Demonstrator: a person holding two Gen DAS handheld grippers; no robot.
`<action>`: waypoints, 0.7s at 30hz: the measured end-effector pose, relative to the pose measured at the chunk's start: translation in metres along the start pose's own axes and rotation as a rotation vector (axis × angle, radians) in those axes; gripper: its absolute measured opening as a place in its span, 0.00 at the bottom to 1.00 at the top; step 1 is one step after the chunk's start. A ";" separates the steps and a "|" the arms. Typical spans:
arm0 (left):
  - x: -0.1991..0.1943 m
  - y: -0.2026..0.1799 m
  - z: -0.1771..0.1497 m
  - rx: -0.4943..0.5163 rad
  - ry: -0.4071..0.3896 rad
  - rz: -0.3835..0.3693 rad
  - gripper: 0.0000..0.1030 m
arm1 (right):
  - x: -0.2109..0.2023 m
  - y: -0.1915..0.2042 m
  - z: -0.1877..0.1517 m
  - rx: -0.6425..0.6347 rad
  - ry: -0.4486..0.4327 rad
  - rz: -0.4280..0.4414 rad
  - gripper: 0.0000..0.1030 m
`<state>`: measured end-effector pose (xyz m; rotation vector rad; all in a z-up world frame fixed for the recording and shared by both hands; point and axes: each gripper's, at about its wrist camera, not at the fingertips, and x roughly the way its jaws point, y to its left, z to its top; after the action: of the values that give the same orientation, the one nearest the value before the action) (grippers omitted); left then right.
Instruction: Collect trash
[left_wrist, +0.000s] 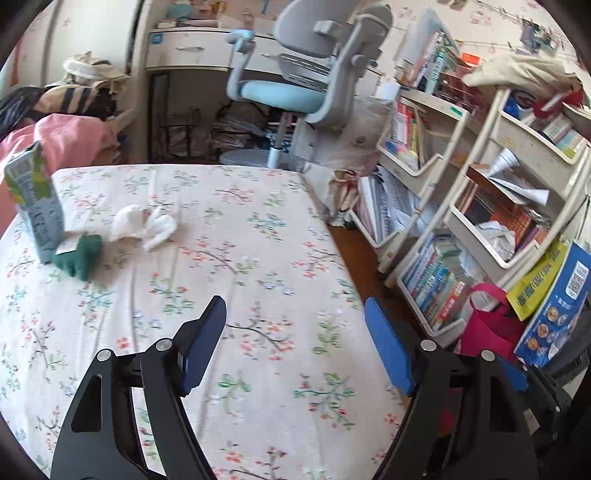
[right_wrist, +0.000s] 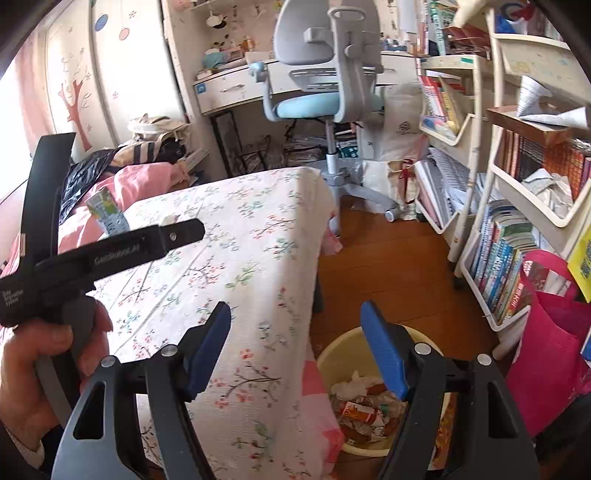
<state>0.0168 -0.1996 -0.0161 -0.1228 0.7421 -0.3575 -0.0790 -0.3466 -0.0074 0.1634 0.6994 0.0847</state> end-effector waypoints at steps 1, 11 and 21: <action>-0.002 0.006 0.001 -0.003 -0.003 0.007 0.72 | 0.001 0.004 0.000 -0.008 0.003 0.004 0.69; -0.018 0.047 0.009 -0.048 -0.040 0.045 0.72 | 0.014 0.027 -0.003 -0.063 0.038 0.029 0.69; -0.033 0.079 0.016 -0.103 -0.075 0.084 0.72 | 0.023 0.045 -0.005 -0.100 0.065 0.045 0.69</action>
<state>0.0271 -0.1141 -0.0021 -0.2008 0.6898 -0.2330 -0.0655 -0.2984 -0.0182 0.0806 0.7543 0.1684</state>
